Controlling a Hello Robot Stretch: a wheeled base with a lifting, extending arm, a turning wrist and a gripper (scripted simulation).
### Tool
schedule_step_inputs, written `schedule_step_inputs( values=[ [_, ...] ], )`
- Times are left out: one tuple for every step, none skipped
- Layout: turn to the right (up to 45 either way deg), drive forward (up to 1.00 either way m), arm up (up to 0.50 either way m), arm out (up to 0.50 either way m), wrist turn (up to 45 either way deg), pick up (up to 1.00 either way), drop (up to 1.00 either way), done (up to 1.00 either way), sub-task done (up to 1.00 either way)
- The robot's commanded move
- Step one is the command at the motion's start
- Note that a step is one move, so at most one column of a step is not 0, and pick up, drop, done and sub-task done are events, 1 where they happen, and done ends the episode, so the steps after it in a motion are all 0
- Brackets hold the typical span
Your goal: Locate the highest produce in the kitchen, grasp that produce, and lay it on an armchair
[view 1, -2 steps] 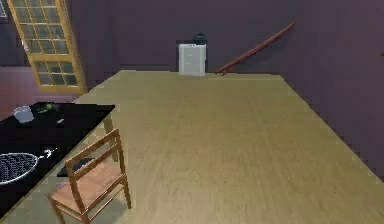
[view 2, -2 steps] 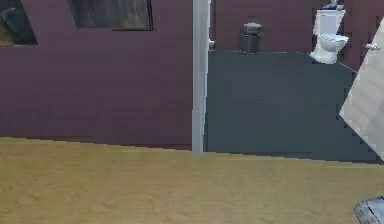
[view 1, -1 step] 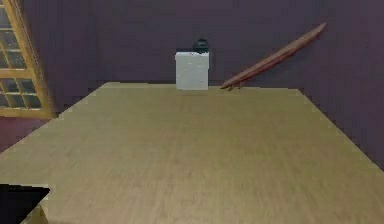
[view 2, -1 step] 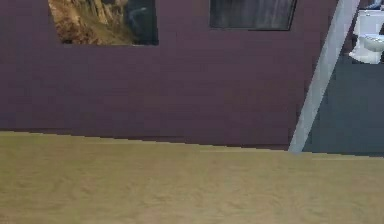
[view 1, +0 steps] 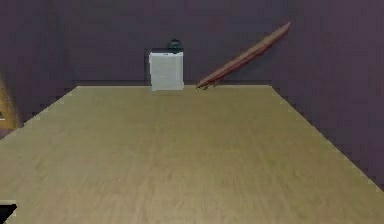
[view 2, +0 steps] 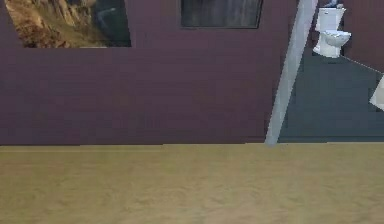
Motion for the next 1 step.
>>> schedule_step_inputs(
  values=[
    [0.0, 0.5, 0.0, 0.0, 0.0, 0.0, 0.0, 0.0, 0.0]
  ],
)
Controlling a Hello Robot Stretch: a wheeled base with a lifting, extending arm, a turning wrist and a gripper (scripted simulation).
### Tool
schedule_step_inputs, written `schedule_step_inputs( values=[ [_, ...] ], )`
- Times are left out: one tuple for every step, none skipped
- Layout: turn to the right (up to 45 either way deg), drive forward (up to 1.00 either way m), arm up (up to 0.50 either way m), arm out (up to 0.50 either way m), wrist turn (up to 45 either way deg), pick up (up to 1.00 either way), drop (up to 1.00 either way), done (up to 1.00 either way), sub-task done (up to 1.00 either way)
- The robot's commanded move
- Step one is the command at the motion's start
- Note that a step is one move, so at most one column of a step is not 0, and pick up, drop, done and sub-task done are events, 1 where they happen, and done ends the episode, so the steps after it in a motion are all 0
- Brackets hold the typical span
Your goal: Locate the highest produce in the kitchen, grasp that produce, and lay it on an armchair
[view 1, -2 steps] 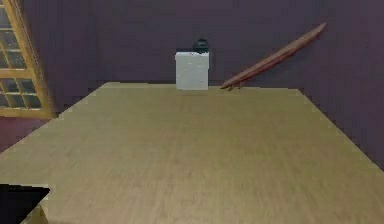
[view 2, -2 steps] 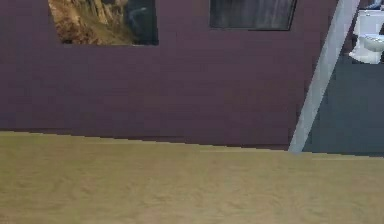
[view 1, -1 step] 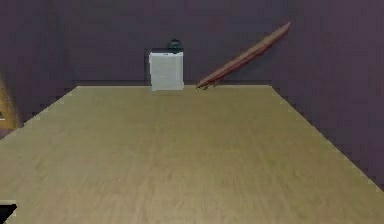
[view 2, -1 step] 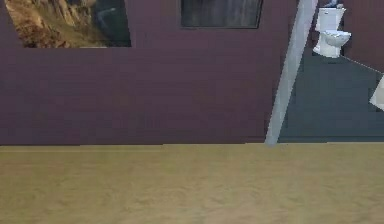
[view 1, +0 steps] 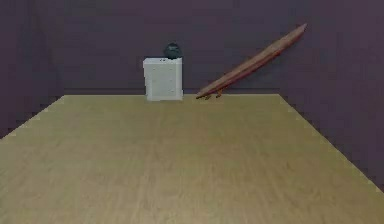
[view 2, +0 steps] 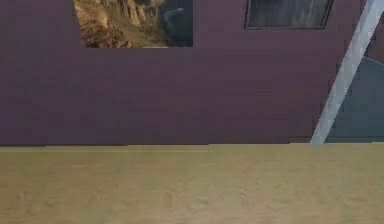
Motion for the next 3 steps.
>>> schedule_step_inputs(
  values=[
    [-36.0, 0.0, 0.0, 0.0, 0.0, 0.0, 0.0, 0.0, 0.0],
    [-3.0, 0.0, 0.0, 0.0, 0.0, 0.0, 0.0, 0.0, 0.0],
    [0.0, 1.0, 0.0, 0.0, 0.0, 0.0, 0.0, 0.0, 0.0]
  ],
)
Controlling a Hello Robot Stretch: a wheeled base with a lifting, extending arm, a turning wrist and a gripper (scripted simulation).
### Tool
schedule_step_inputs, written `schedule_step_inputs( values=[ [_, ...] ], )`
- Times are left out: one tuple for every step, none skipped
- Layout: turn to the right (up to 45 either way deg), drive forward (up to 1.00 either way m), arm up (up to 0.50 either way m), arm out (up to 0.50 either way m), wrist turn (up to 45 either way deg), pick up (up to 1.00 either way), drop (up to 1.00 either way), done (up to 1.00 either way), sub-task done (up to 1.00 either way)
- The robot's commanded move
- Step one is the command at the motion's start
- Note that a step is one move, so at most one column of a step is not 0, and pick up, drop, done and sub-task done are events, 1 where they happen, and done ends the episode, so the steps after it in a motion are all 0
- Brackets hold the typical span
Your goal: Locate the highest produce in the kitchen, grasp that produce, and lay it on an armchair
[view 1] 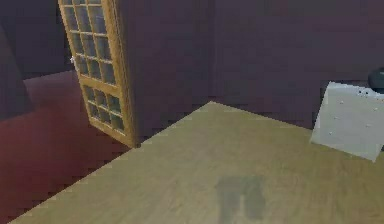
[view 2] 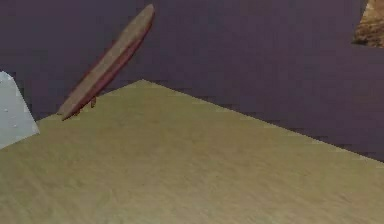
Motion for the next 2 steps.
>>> schedule_step_inputs(
  values=[
    [-42.0, 0.0, 0.0, 0.0, 0.0, 0.0, 0.0, 0.0, 0.0],
    [0.0, 1.0, 0.0, 0.0, 0.0, 0.0, 0.0, 0.0, 0.0]
  ],
)
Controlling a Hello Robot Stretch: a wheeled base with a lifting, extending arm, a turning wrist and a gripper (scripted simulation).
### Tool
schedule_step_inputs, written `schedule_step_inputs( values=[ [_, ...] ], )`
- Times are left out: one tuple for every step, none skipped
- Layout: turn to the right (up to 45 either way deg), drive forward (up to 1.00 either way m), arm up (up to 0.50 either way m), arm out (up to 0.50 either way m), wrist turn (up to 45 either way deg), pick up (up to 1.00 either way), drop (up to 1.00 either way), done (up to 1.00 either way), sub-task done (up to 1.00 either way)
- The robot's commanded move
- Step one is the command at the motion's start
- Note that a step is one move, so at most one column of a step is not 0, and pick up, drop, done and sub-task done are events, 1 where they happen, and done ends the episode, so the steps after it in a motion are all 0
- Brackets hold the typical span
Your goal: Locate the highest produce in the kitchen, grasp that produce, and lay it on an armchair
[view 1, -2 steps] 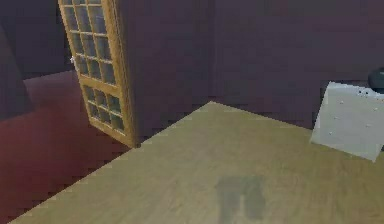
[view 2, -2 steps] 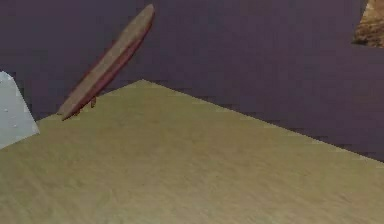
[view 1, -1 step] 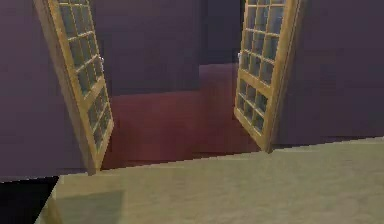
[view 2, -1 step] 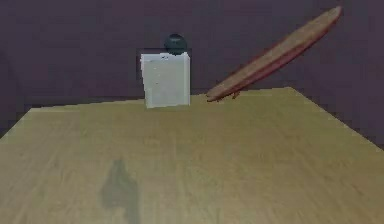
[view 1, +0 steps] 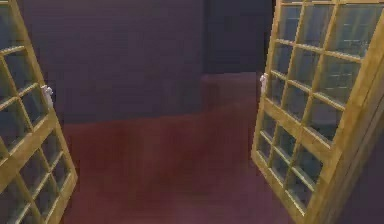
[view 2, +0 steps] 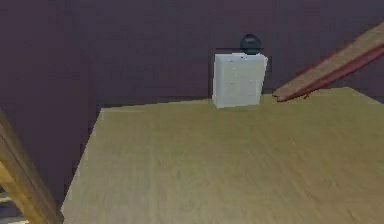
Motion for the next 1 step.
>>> schedule_step_inputs(
  values=[
    [0.0, 1.0, 0.0, 0.0, 0.0, 0.0, 0.0, 0.0, 0.0]
  ],
)
